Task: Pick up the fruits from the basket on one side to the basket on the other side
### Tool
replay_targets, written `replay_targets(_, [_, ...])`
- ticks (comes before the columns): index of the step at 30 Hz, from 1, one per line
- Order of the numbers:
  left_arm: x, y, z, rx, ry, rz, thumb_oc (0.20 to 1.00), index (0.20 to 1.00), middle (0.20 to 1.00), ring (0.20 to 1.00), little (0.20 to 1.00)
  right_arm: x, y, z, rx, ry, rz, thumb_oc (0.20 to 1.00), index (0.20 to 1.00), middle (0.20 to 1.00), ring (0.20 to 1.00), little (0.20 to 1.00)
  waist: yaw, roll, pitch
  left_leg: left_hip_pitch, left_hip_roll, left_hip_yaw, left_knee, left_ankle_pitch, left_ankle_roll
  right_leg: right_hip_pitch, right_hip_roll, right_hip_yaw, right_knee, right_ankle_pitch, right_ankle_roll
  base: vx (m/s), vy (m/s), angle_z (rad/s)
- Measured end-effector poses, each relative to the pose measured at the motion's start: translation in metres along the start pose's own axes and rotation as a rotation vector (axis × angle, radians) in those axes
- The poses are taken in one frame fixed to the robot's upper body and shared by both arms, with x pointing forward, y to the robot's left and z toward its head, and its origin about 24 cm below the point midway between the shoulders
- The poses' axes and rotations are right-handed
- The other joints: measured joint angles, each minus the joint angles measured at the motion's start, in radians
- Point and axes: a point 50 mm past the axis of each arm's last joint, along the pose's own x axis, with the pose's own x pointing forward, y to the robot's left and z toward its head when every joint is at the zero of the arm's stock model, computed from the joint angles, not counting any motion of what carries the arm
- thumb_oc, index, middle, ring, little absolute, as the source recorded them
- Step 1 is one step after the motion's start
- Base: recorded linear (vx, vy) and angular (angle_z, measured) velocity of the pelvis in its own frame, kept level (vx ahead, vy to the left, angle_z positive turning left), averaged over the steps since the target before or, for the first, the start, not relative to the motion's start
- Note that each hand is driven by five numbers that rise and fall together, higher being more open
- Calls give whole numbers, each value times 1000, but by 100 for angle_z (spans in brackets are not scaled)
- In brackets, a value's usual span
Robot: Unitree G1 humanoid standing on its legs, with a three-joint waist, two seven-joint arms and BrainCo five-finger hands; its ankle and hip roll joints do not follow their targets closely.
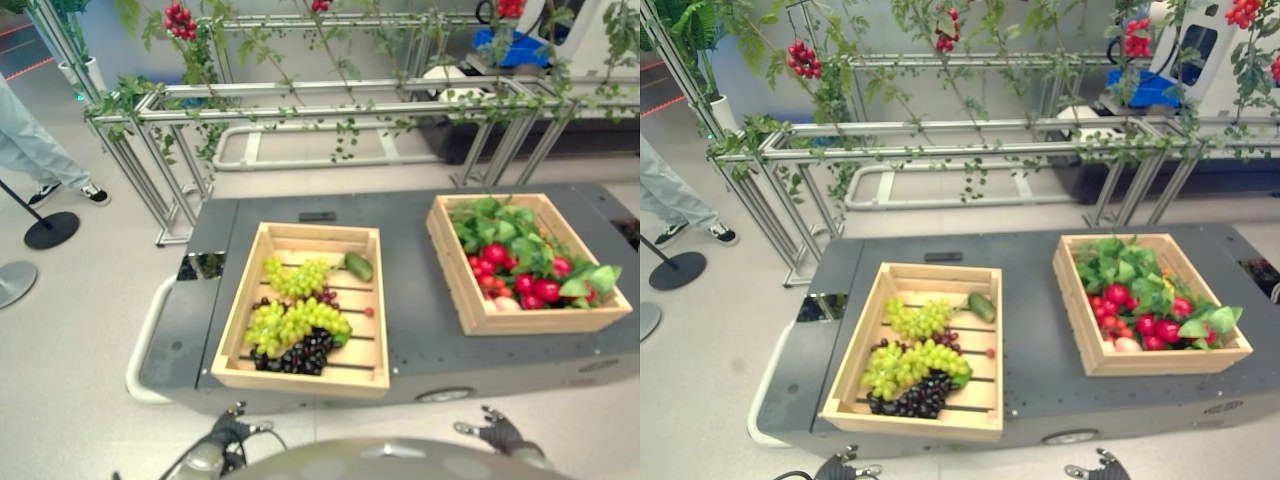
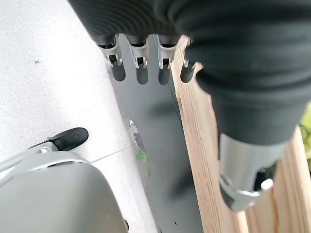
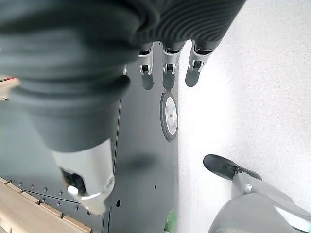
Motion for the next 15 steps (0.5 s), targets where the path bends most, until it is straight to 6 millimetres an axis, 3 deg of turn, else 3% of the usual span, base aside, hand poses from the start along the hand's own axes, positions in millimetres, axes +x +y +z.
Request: replay_targets(15, [-1,0,-3,-5,12,2,1000,1000,1000,1000,1000,0,3,0,-27,-1,12,1000,1000,1000,1000,1000,-1,-2,-4,7,0,17,-2,0,0,0,2,15,0,1,0,0,-4,-2])
